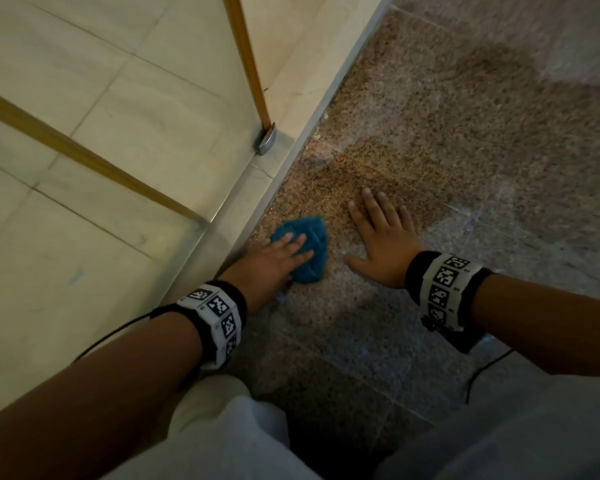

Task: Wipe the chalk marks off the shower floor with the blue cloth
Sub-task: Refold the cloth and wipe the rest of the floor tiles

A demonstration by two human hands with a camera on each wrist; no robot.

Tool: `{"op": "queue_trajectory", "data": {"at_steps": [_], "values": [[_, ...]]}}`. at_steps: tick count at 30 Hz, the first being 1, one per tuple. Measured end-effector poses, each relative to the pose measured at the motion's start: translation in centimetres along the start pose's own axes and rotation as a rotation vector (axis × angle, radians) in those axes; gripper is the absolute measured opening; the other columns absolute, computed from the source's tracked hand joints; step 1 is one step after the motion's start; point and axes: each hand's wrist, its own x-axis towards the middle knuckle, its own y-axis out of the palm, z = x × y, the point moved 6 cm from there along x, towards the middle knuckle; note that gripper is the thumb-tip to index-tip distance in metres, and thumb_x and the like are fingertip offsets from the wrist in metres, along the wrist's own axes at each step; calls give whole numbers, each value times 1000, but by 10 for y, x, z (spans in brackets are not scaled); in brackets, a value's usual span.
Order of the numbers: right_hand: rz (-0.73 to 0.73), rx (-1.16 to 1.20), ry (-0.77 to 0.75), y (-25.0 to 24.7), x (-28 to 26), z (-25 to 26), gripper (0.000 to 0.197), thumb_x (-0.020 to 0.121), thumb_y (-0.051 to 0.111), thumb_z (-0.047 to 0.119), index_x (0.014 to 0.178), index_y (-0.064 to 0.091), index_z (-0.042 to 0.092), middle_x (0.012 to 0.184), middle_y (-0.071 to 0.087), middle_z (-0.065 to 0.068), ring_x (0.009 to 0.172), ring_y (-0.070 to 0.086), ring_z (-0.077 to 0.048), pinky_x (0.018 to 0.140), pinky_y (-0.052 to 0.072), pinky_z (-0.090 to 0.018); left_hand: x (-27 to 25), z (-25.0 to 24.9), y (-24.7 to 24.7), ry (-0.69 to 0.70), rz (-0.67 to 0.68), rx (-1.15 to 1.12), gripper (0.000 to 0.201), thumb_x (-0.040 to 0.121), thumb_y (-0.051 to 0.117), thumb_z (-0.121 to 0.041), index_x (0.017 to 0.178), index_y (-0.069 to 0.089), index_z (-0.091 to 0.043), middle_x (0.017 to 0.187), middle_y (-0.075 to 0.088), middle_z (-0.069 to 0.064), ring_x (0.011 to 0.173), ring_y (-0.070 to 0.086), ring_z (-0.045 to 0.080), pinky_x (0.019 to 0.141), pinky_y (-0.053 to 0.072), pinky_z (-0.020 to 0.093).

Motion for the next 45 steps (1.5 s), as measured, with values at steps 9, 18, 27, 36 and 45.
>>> {"op": "queue_trajectory", "data": {"at_steps": [9, 18, 27, 36, 45], "values": [[8, -4, 7, 1, 1, 2, 91, 87, 32, 66, 148, -18, 21, 152, -30, -7, 142, -21, -30, 115, -3, -55, -11, -19, 23, 116, 179, 209, 55, 106, 25, -24, 154, -4, -26, 160, -18, 2, 147, -16, 23, 117, -7, 40], [-7, -12, 8, 1, 0, 0, 91, 86, 33, 67, 148, -16, 21, 153, -28, -6, 143, -19, -29, 115, -2, -54, -24, 8, 16, -265, 6, -84, 58, 106, 28, -22, 154, -3, -20, 161, -13, 7, 149, -10, 25, 118, -1, 36], [1, -14, 8, -1, -2, 1, 92, 86, 33, 66, 148, -16, 21, 153, -29, -7, 143, -20, -29, 114, -2, -53, -34, -1, 42, 77, 255, 190, 55, 106, 25, -23, 153, -4, -28, 140, -34, 0, 143, -24, 27, 116, -13, 44], [-15, -11, 0, -2, -2, 0, 90, 87, 33, 66, 149, -15, 22, 154, -28, -6, 143, -19, -28, 115, -3, -52, -25, -3, 31, -75, 53, -33, 63, 104, 29, -11, 152, -4, -34, 147, -31, -5, 146, -19, 22, 117, -9, 40], [-50, -30, -30, 1, -1, -6, 90, 83, 21, 74, 149, -14, 23, 155, -26, -5, 144, -16, -27, 116, 0, -49, -7, 3, 13, -206, -60, -110, 61, 104, 32, -14, 153, -2, -28, 161, -16, 4, 148, -11, 29, 118, -2, 43]]}}
